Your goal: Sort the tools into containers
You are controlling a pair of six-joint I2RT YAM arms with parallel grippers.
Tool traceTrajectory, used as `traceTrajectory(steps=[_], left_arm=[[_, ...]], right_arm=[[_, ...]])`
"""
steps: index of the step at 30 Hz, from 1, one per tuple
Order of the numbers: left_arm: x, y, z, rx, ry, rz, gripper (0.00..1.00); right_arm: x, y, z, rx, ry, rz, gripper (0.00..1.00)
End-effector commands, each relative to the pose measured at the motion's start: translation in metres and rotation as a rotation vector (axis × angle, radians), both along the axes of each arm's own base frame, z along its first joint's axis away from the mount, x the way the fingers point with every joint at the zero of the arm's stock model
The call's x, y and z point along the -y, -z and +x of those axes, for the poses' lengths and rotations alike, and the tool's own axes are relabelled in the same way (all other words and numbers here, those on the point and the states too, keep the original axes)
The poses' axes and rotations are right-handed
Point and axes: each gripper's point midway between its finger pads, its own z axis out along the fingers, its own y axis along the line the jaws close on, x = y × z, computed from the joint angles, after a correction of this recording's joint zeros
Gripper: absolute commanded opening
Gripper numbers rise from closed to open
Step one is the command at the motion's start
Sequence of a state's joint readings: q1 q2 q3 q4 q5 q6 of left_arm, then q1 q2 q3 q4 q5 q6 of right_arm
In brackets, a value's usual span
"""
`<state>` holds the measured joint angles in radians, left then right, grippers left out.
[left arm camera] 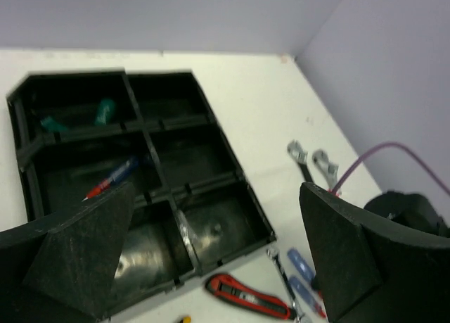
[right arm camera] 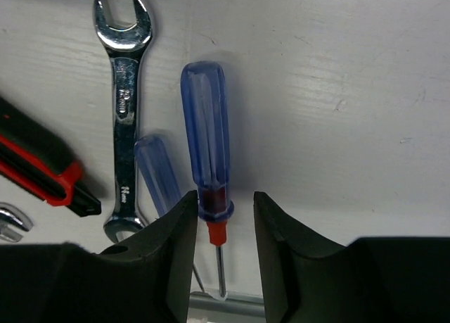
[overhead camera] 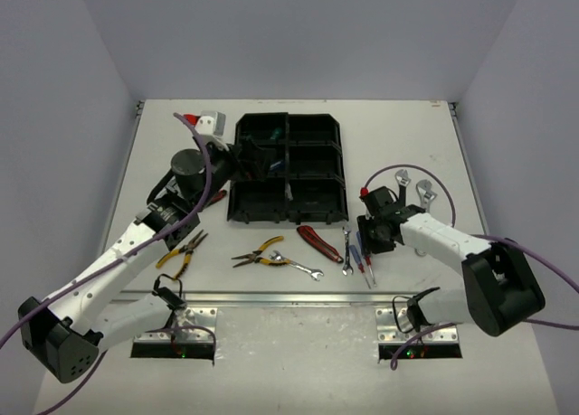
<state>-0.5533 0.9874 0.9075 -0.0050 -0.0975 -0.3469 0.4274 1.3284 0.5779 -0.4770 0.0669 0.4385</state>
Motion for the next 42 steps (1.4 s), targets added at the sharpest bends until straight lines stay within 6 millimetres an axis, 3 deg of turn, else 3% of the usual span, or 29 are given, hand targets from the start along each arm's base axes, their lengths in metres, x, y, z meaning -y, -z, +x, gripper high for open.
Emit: traceTrajectory(steps=[1, 6, 8, 10, 13, 15, 16, 18, 19, 22, 24, 30, 32, 34, 36, 37, 42], left_arm=[[0.013, 0.032, -0.014, -0.099, 0.084, -0.007, 1.00], [0.034, 0.058, -0.026, -0.183, 0.187, -0.058, 1.00], [0.052, 0.068, -0.033, -0.217, 0.263, -0.107, 1.00], [0.068, 0.072, -0.041, -0.238, 0.312, -0.136, 1.00], [0.107, 0.067, -0.062, -0.221, 0.427, -0.191, 1.00], [0.140, 0.046, -0.085, -0.162, 0.566, -0.267, 1.00], [0.145, 0.043, -0.088, -0.152, 0.596, -0.296, 1.00], [0.156, 0.037, -0.095, -0.143, 0.627, -0.363, 1.00], [0.159, 0.036, -0.098, -0.143, 0.638, -0.371, 1.00], [0.177, 0.018, -0.112, -0.087, 0.727, -0.423, 0.97], [0.187, 0.009, -0.117, -0.072, 0.755, -0.433, 0.91], [0.198, 0.027, -0.111, -0.128, 0.733, -0.405, 0.65], [0.197, 0.031, -0.108, -0.134, 0.717, -0.397, 0.43], [0.198, 0.031, -0.108, -0.130, 0.717, -0.392, 0.15], [0.199, 0.032, -0.103, -0.142, 0.697, -0.363, 0.00], [0.199, 0.032, -0.103, -0.133, 0.697, -0.355, 0.00], [0.178, 0.047, -0.057, -0.141, 0.442, -0.133, 0.00]], right_arm=[[0.000, 0.014, 0.008, 0.009, 0.017, -0.013, 0.29], [0.002, 0.009, 0.015, 0.025, 0.032, -0.031, 0.15], [0.002, -0.001, 0.020, 0.059, 0.036, -0.031, 0.00], [-0.002, -0.014, 0.025, 0.102, 0.030, -0.007, 0.00], [-0.021, -0.060, 0.036, 0.278, -0.032, 0.100, 0.00], [-0.056, -0.103, 0.036, 0.422, -0.165, 0.303, 0.00], [-0.058, -0.119, 0.040, 0.498, -0.183, 0.331, 0.00], [-0.094, -0.170, 0.015, 0.625, -0.384, 0.592, 0.00], [-0.098, -0.173, 0.009, 0.634, -0.412, 0.623, 0.00], [-0.121, -0.214, -0.021, 0.686, -0.586, 0.820, 0.00], [-0.122, -0.223, -0.024, 0.690, -0.590, 0.846, 0.00], [-0.129, -0.244, -0.033, 0.709, -0.636, 0.921, 0.00], [-0.130, -0.248, -0.034, 0.710, -0.646, 0.933, 0.00], [-0.130, -0.249, -0.034, 0.710, -0.648, 0.935, 0.00], [-0.129, -0.247, -0.030, 0.713, -0.620, 0.925, 0.06], [-0.129, -0.247, -0.030, 0.714, -0.619, 0.925, 0.06], [-0.112, -0.243, -0.012, 0.754, -0.463, 0.827, 0.87]])
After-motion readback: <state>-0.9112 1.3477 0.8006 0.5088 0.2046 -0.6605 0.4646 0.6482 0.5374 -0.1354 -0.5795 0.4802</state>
